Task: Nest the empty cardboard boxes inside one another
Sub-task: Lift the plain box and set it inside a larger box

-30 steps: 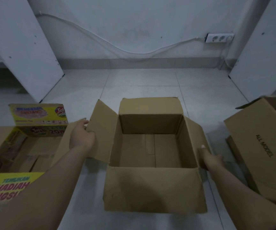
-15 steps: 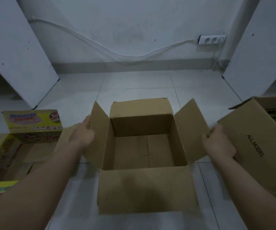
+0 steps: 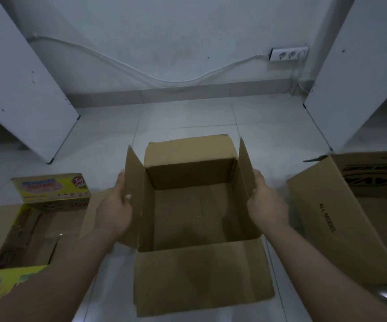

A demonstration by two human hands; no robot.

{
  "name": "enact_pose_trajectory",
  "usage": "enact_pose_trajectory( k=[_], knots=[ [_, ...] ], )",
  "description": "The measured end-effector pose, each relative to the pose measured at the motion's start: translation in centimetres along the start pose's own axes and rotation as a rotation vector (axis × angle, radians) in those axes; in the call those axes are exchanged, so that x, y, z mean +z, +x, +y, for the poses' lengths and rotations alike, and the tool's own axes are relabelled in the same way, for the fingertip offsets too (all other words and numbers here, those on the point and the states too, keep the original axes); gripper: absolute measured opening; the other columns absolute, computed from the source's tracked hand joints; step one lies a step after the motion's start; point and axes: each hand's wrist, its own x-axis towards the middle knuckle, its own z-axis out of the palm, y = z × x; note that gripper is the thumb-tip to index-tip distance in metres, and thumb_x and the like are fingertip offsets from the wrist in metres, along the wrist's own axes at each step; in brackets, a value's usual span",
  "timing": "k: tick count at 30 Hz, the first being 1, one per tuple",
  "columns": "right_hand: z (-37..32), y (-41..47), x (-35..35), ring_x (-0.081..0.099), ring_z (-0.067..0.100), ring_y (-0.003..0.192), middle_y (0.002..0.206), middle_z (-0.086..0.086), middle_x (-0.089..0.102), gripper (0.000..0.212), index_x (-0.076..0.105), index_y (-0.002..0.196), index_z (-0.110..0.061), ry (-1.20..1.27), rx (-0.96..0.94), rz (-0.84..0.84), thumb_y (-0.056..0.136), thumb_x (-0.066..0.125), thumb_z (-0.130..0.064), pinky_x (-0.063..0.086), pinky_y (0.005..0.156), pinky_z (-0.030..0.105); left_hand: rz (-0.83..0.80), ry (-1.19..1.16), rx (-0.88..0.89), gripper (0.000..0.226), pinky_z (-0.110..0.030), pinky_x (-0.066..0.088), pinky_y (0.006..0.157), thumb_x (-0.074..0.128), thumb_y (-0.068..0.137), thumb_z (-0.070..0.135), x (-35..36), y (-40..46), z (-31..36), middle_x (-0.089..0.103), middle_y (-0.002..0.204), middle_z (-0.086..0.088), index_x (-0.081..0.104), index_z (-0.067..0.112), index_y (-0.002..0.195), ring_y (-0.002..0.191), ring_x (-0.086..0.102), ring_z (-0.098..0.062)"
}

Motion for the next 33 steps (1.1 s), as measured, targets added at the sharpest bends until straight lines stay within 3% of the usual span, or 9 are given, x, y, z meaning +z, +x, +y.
enact_pose_trajectory(
  k=[5, 10, 12, 20, 22, 24, 25, 29, 33],
  knots=[
    [-1.0, -2.6, -8.7, 0.040, 0.013, 0.048, 0.056, -0.003, 0.041, 0.058, 0.020, 0.144, -0.025, 0.017, 0.012, 0.141, 0.092, 0.041, -0.008, 0.024, 0.041, 0.024, 0.068, -0.048, 0.025, 0.061, -0.040, 0.050, 0.056, 0.039, 0.096, 0.018, -6.1, -2.7, 7.5, 0.058, 0.076, -0.015, 0.010, 0.044, 0.143, 0.067, 0.060, -0.038],
    [0.0, -4.7, -21.1, 0.048, 0.027, 0.055, 0.062, 0.007, 0.050, 0.056, 0.024, 0.142, -0.028, 0.055, 0.052, 0.235, 0.092, 0.040, -0.006, 0.039, 0.054, 0.032, 0.061, -0.119, 0.073, 0.060, -0.038, 0.047, 0.053, 0.037, 0.097, 0.019, -11.5, -7.9, 19.4, 0.052, 0.069, 0.002, 0.009, 0.047, 0.142, 0.057, 0.054, -0.031],
    [2.7, -4.9, -26.8, 0.049, 0.027, 0.057, 0.065, 0.008, 0.050, 0.053, 0.025, 0.141, -0.029, 0.076, 0.092, 0.258, 0.093, 0.039, -0.009, 0.041, 0.055, 0.034, 0.039, -0.120, 0.112, 0.058, -0.029, 0.038, 0.045, 0.036, 0.097, 0.021, -11.5, -9.7, 25.1, 0.051, 0.062, -0.007, 0.008, 0.047, 0.142, 0.047, 0.043, -0.022],
    [20.6, -3.8, -39.0, 0.048, 0.023, 0.058, 0.065, 0.004, 0.048, 0.050, 0.024, 0.143, -0.030, 0.071, 0.191, 0.288, 0.096, 0.037, -0.016, 0.042, 0.060, 0.034, 0.035, -0.192, 0.157, 0.056, -0.021, 0.038, 0.051, 0.039, 0.097, 0.019, -0.7, -17.7, 41.1, 0.040, 0.065, 0.020, 0.016, 0.040, 0.143, 0.052, 0.039, -0.004],
    [23.7, -3.3, -40.2, 0.045, 0.021, 0.055, 0.059, 0.000, 0.041, 0.049, 0.026, 0.143, -0.026, 0.038, 0.192, 0.269, 0.096, 0.037, -0.015, 0.038, 0.057, 0.030, 0.028, -0.204, 0.135, 0.055, -0.026, 0.041, 0.054, 0.038, 0.097, 0.019, 2.2, -19.3, 43.7, 0.049, 0.064, 0.012, 0.015, 0.039, 0.143, 0.056, 0.045, -0.011],
    [26.8, -2.4, -41.0, 0.040, 0.017, 0.047, 0.053, -0.002, 0.037, 0.048, 0.029, 0.142, -0.024, 0.019, 0.177, 0.258, 0.096, 0.037, -0.014, 0.031, 0.048, 0.024, 0.004, -0.219, 0.075, 0.054, -0.037, 0.046, 0.053, 0.036, 0.098, 0.019, 5.0, -20.6, 45.8, 0.062, 0.074, -0.017, 0.014, 0.039, 0.144, 0.056, 0.048, -0.026],
    [28.0, -2.1, -41.3, 0.038, 0.015, 0.045, 0.051, -0.002, 0.036, 0.048, 0.030, 0.142, -0.023, 0.005, 0.184, 0.257, 0.096, 0.038, -0.013, 0.026, 0.045, 0.022, 0.003, -0.226, 0.056, 0.054, -0.040, 0.048, 0.053, 0.035, 0.098, 0.019, 6.2, -21.0, 46.7, 0.060, 0.076, -0.020, 0.014, 0.038, 0.144, 0.056, 0.049, -0.029],
    [32.7, -0.7, -40.9, 0.035, 0.013, 0.042, 0.049, -0.001, 0.034, 0.047, 0.032, 0.141, -0.022, -0.049, 0.171, 0.225, 0.095, 0.039, -0.012, 0.023, 0.044, 0.021, -0.009, -0.207, 0.056, 0.053, -0.027, 0.033, 0.043, 0.033, 0.098, 0.017, 11.4, -22.1, 47.8, 0.042, 0.054, -0.006, 0.014, 0.036, 0.144, 0.045, 0.037, -0.017],
    [36.8, 0.1, -39.9, 0.036, 0.014, 0.043, 0.051, 0.001, 0.036, 0.047, 0.031, 0.142, -0.022, -0.060, 0.242, 0.176, 0.096, 0.038, -0.014, 0.028, 0.047, 0.025, -0.046, -0.200, -0.009, 0.053, -0.025, 0.032, 0.042, 0.030, 0.098, 0.016, 15.3, -23.1, 48.5, 0.042, 0.053, -0.007, 0.013, 0.038, 0.143, 0.044, 0.037, -0.015]
  ],
)
